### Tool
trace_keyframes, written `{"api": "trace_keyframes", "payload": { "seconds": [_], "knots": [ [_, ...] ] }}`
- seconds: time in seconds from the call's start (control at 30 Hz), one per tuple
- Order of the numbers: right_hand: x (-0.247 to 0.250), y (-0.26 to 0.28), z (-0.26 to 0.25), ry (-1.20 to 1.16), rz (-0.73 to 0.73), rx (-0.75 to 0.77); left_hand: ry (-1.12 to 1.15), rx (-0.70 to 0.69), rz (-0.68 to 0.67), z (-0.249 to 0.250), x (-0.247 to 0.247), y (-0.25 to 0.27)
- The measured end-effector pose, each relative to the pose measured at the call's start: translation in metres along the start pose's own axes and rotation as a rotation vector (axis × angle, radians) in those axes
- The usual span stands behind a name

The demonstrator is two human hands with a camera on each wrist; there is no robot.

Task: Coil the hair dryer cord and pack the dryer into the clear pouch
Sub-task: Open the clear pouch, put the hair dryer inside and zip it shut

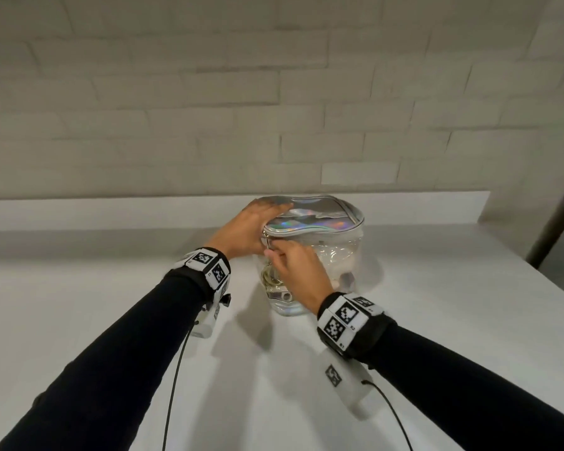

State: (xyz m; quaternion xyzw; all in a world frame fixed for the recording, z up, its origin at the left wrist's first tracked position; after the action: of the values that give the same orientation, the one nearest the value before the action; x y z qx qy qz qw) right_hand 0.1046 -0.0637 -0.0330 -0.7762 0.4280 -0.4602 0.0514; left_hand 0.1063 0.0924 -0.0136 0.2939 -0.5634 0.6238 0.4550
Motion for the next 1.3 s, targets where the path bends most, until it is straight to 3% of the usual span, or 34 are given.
{"api": "trace_keyframes", "payload": {
  "seconds": [0.1, 0.2, 0.3, 0.43, 0.53, 0.67, 0.97, 1.13, 1.2, 1.3],
  "knots": [
    [-0.010, -0.007, -0.018, -0.064, 0.071, -0.189, 0.010, 0.023, -0.007, 0.002, 0.002, 0.002],
    [-0.013, -0.009, -0.022, -0.040, 0.110, -0.260, 0.025, 0.036, 0.028, 0.005, 0.002, 0.004],
    [-0.007, -0.008, -0.018, 0.122, 0.064, -0.181, 0.056, 0.036, 0.044, 0.003, 0.000, 0.006],
    [0.020, -0.002, -0.013, 0.381, -0.056, 0.041, 0.044, 0.098, -0.031, -0.005, 0.002, 0.006],
    [0.043, 0.000, -0.010, 0.471, -0.053, 0.097, -0.010, 0.099, -0.091, -0.009, 0.001, 0.003],
    [0.079, 0.001, 0.012, 0.524, -0.039, 0.056, -0.048, 0.107, -0.120, -0.002, 0.001, -0.002],
    [0.121, -0.006, 0.069, 0.399, 0.020, -0.252, -0.124, 0.126, -0.152, 0.012, 0.002, -0.006],
    [0.111, 0.004, 0.055, 0.381, 0.000, -0.139, -0.228, 0.188, -0.275, 0.012, 0.015, -0.012],
    [0.104, 0.006, 0.046, 0.359, -0.001, -0.110, -0.207, 0.183, -0.342, 0.031, 0.016, -0.016],
    [0.093, 0.006, 0.035, 0.367, 0.045, -0.105, -0.253, 0.140, -0.323, 0.074, 0.005, -0.022]
  ]
}}
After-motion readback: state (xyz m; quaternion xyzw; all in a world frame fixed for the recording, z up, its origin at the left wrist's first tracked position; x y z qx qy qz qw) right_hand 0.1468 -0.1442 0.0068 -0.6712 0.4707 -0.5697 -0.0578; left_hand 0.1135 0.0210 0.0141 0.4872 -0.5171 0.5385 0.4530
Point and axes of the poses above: each hand's wrist, its own y-axis away from the middle knuckle, its own x-axis out of the back of the hand, z = x × y, the point moved 2 cm from there along -y, towards the middle knuckle, and after that the axes turned 4 degrees about z, right-handed, at the moved point
